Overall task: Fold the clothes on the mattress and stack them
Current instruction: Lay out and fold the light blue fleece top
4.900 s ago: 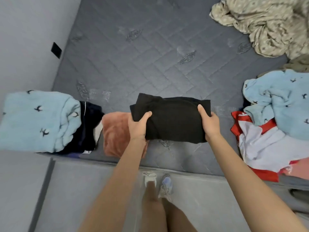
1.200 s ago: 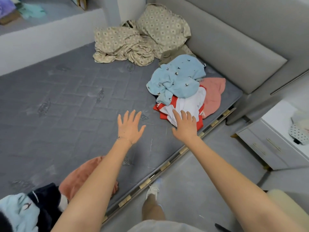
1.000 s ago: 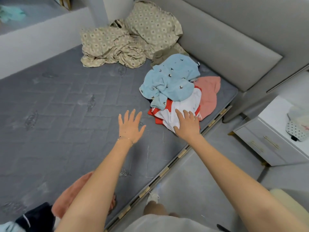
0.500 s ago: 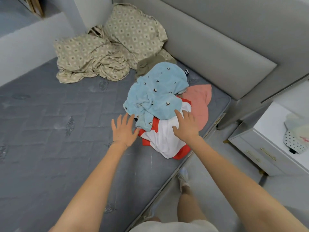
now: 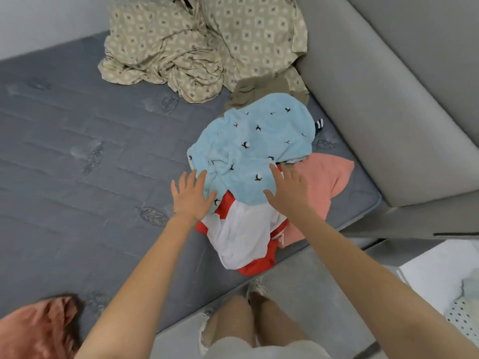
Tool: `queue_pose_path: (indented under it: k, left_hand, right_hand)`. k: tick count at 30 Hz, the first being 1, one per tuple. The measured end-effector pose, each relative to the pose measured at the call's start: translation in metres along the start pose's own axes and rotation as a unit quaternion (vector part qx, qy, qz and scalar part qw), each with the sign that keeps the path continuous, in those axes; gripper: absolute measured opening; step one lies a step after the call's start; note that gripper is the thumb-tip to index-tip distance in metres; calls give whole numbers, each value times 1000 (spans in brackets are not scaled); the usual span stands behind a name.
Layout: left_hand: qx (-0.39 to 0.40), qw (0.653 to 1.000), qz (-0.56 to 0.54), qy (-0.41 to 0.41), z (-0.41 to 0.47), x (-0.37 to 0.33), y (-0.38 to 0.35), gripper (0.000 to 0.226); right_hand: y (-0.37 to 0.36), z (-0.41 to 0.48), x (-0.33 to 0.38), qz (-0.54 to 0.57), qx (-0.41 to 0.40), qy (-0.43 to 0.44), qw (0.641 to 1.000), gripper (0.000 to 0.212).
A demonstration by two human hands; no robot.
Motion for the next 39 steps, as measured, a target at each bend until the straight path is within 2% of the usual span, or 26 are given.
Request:
queue_pose_path:
  k: [5, 11, 16, 19, 22, 25, 28, 32, 39]
  left_hand:
    - [57, 998, -7, 12, 49, -14, -64, 67]
    - [50, 999, -19, 6, 119, -19, -138, 66]
    - [-12, 999, -33, 22, 147, -19, -172, 54]
    - [-57, 997, -46, 16, 160, -17, -175, 34]
    - [-131, 985, -110, 5, 159, -19, -158, 24]
    - [-149, 973, -175, 26, 150, -24, -133, 22]
    - [-186, 946, -262, 45, 140, -31, -94, 16]
    - [-220, 913, -329, 98, 124, -35, -31, 22]
    - [-311, 883, -337, 95, 74, -35, 103, 23]
  right_hand:
    - [-44, 62, -26, 34, 10, -17, 999, 70]
    - [-125, 121, -42, 49, 16, -38, 998, 75]
    - [-174, 140, -43, 71, 21, -47, 996, 81]
    - [-183, 144, -44, 58, 2, -38, 998, 59]
    - [-169, 148, -43, 82, -37, -19, 996, 28]
    - [-139, 149, -39, 180, -76, -41, 980, 18]
    - [-95, 146, -31, 312, -126, -80, 938, 18]
    - [-27, 138, -14, 371, -163, -79, 911, 19]
    - [79, 100, 34, 448, -222, -39, 865, 19]
Point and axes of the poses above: each hand's wrist, its own z-axis towards the middle knuckle, its own y-axis out of the back of the hand, x = y × z, the point moved 6 cm from there along z, towards the middle knuckle, and after that the axes turned 9 degrees about -x, right-handed, at the moved point
